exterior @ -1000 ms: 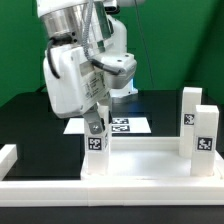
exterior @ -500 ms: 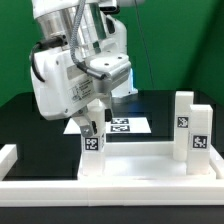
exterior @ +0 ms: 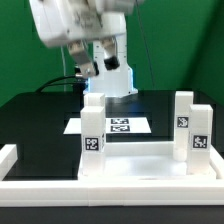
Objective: Assemble desk
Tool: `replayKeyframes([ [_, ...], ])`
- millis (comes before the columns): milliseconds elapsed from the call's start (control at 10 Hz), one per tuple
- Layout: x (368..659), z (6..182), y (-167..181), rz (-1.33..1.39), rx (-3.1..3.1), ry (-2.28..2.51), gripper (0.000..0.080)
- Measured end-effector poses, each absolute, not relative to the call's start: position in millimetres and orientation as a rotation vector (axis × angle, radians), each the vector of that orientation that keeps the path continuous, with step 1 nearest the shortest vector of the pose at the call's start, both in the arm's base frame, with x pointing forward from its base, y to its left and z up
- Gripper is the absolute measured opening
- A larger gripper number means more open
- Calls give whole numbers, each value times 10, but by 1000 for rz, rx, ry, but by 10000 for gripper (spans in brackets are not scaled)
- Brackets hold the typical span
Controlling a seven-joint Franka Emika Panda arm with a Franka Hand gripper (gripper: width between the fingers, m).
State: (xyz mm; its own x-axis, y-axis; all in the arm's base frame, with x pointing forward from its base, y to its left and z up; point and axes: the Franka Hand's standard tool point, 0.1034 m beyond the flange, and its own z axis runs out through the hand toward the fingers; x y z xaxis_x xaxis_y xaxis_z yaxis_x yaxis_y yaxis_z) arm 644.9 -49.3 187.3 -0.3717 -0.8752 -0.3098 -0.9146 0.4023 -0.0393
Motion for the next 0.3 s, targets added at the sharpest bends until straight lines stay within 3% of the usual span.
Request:
replayKeyframes([
  [300,6458,1859,-537,192,-1559,2388,649],
])
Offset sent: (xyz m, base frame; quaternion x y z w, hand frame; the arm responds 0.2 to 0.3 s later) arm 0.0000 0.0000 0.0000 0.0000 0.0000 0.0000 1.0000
